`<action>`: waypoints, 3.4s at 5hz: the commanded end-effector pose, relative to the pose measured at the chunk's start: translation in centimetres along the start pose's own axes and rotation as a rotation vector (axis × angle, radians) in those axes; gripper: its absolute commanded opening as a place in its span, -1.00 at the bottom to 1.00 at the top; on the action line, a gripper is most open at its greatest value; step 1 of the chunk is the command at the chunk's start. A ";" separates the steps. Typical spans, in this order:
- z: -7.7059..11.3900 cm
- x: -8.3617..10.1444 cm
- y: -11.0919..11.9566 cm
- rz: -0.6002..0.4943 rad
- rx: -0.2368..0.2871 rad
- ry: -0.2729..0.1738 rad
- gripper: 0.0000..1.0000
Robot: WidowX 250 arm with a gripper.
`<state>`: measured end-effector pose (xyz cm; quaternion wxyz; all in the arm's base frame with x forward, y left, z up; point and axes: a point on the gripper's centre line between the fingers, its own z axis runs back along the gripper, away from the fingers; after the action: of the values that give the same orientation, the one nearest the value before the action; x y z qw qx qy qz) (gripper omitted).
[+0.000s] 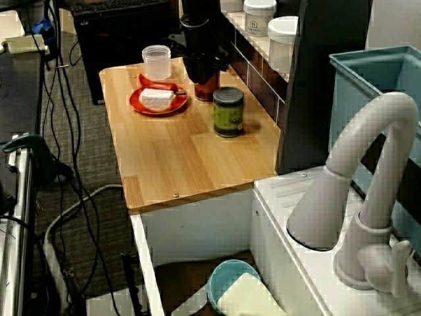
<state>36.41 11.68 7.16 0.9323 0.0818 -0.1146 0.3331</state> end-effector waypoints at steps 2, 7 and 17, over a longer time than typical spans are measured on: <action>3.4 -1.4 2.3 -0.122 -0.075 -0.092 1.00; 1.9 -0.6 4.2 -0.632 -0.286 -0.201 1.00; 1.5 -2.9 5.2 -0.843 -0.163 -0.118 1.00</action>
<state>29.91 12.64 6.18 0.9867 0.0456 -0.1224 -0.0970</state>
